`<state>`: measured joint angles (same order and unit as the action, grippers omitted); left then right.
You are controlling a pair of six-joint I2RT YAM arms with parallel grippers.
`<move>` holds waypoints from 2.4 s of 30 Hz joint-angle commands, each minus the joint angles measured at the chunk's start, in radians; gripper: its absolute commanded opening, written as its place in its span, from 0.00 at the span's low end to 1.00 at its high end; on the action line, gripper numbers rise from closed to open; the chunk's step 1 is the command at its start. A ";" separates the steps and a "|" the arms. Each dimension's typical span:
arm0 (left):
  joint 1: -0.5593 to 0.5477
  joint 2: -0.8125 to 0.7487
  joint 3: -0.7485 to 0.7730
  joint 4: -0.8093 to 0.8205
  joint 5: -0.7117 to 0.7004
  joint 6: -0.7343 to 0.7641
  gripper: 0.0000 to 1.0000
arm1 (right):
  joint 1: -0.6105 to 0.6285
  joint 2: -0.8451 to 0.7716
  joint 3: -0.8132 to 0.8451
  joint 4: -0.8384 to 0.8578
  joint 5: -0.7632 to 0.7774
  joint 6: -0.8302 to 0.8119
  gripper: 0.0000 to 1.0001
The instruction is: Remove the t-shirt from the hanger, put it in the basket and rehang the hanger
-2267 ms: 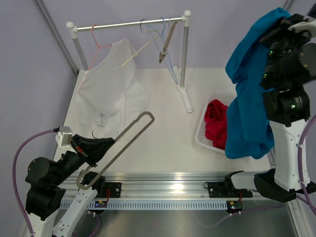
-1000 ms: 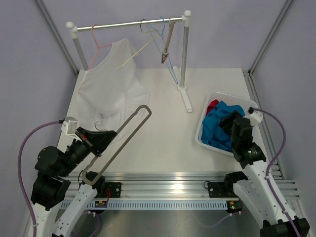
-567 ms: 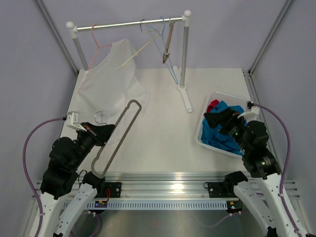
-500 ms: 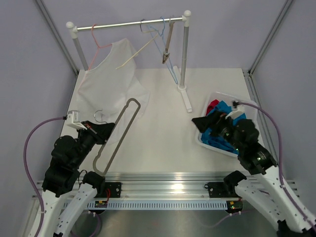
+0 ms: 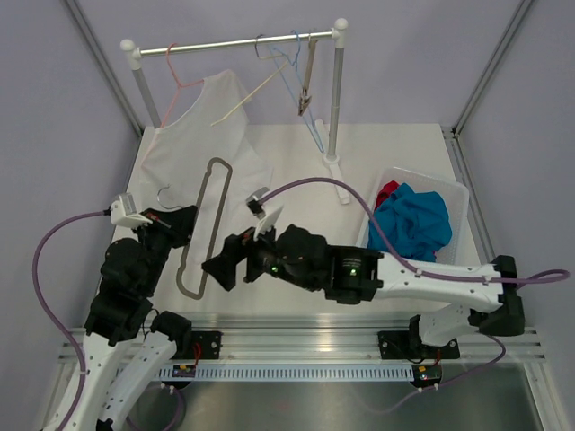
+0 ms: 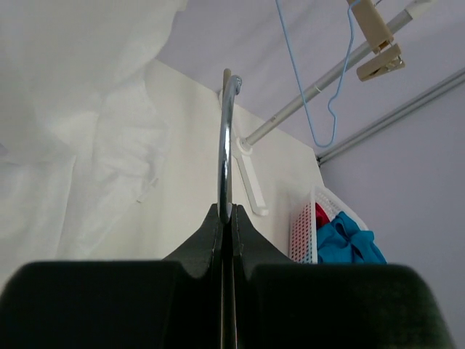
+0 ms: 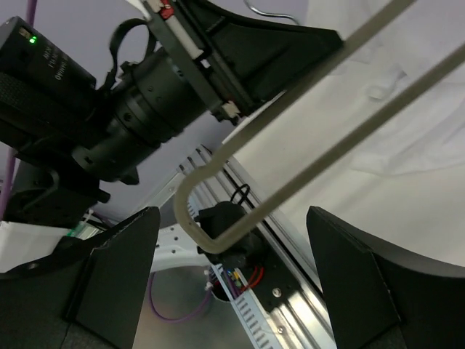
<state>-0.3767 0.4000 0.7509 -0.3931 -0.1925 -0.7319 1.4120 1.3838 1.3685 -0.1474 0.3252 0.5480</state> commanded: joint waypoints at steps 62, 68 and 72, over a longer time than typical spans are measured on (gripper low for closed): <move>-0.007 -0.138 0.079 -0.038 0.676 0.011 0.80 | -0.350 0.069 -0.379 0.724 -0.112 0.667 0.00; -0.007 -0.182 0.088 -0.161 0.676 0.054 0.82 | -0.387 0.104 -0.379 0.805 -0.178 0.751 0.00; -0.007 -0.196 0.064 -0.190 0.679 0.072 0.78 | -0.387 0.100 -0.378 0.815 -0.183 0.753 0.00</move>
<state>-0.3794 0.2173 0.8078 -0.5430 0.4294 -0.6922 1.0264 1.4879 0.9810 0.5713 0.1486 1.2579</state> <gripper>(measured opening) 0.789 0.164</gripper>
